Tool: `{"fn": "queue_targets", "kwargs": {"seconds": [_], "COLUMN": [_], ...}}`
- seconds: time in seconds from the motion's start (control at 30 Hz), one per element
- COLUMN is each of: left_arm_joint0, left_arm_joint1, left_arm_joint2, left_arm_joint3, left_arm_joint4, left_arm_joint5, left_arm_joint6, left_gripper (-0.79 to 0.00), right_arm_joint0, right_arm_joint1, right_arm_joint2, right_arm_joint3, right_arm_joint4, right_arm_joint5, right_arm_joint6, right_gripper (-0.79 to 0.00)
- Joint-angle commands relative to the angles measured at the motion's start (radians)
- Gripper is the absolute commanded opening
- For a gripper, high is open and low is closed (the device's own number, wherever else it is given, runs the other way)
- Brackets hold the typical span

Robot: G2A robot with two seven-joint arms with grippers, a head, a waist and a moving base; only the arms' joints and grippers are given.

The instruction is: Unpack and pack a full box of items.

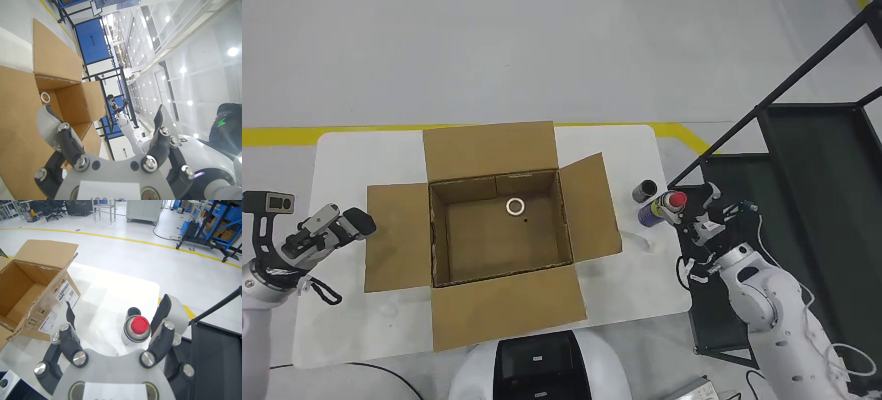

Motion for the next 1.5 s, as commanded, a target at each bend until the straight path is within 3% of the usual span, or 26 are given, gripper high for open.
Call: {"fn": "queue_targets", "kwargs": {"seconds": [0.0, 0.57, 0.83, 1.17, 1.47], "left_arm_joint0": [0.0, 0.0, 0.0, 0.0, 0.0], "left_arm_joint1": [0.0, 0.0, 0.0, 0.0, 0.0], "left_arm_joint2": [0.0, 0.0, 0.0, 0.0, 0.0], "left_arm_joint3": [0.0, 0.0, 0.0, 0.0, 0.0], "left_arm_joint4": [0.0, 0.0, 0.0, 0.0, 0.0], "left_arm_joint5": [0.0, 0.0, 0.0, 0.0, 0.0], "left_arm_joint6": [0.0, 0.0, 0.0, 0.0, 0.0], "left_gripper": [0.0, 0.0, 0.0, 0.0, 0.0], "right_arm_joint0": [0.001, 0.007, 0.033, 0.101, 0.236], "right_arm_joint1": [0.0, -0.003, -0.002, -0.01, -0.022], "right_arm_joint2": [0.0, -0.003, -0.026, -0.078, -0.157], "right_arm_joint3": [-0.001, 0.043, 0.192, 0.385, 0.559], "right_arm_joint4": [-0.001, -0.002, -0.079, -0.097, -0.081], "right_arm_joint5": [0.0, -0.004, -0.08, -0.075, -0.11], "right_arm_joint6": [0.001, -0.042, -0.1, -0.155, -0.161], "right_gripper": [0.0, 0.0, 0.0, 0.0, 0.0]}}
